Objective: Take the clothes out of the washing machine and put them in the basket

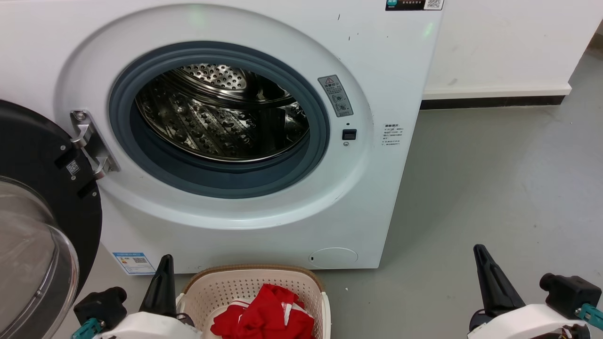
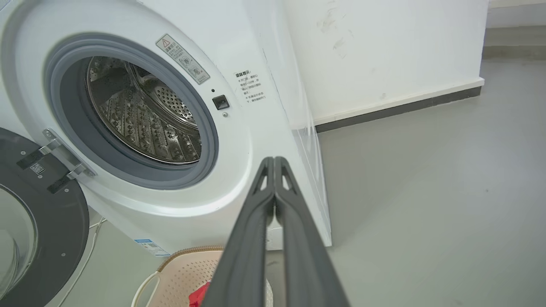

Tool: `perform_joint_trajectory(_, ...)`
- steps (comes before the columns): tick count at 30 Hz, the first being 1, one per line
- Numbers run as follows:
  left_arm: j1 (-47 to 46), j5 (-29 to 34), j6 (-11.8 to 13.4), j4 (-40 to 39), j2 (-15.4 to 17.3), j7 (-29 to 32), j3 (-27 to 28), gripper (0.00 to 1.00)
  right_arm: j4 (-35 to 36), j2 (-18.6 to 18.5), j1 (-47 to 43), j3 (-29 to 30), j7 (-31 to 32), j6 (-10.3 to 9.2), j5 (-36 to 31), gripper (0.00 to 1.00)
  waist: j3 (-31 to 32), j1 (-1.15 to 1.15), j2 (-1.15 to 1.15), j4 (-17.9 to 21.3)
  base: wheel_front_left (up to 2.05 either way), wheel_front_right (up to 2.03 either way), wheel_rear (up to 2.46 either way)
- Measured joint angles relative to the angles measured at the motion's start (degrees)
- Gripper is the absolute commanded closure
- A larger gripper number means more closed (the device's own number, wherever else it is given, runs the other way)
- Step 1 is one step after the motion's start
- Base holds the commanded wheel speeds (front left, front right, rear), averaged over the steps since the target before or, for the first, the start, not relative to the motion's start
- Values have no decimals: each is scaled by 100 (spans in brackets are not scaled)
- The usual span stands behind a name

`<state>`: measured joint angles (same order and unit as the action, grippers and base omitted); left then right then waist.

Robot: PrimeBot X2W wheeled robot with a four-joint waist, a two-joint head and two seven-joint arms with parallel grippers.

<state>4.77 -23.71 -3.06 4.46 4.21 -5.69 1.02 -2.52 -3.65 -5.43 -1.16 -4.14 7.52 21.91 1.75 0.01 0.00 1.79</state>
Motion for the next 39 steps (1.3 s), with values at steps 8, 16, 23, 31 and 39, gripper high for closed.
perform_joint_trajectory(8,-100,-784,-46,113,-27,127,75,100,-142,-34,104,19,65,-1,857,100,-14,0,0,-13,0,0,0)
perform_joint_trajectory(16,-207,-1497,-91,215,-45,258,121,100,-257,-63,220,44,124,-1,1625,100,-28,0,0,-26,0,0,0)
perform_joint_trajectory(23,-319,-2232,-133,314,-57,392,171,100,-366,-86,344,79,215,-1,2420,100,-44,0,0,-41,0,0,0)
perform_joint_trajectory(31,-419,-2831,-157,398,-68,503,227,100,-475,-99,431,120,275,-2,3055,100,-58,0,0,-53,0,0,0)
perform_joint_trajectory(39,-521,-3385,-201,477,-74,605,279,100,-548,-109,547,164,356,-2,3648,100,-72,0,0,-67,0,0,0)
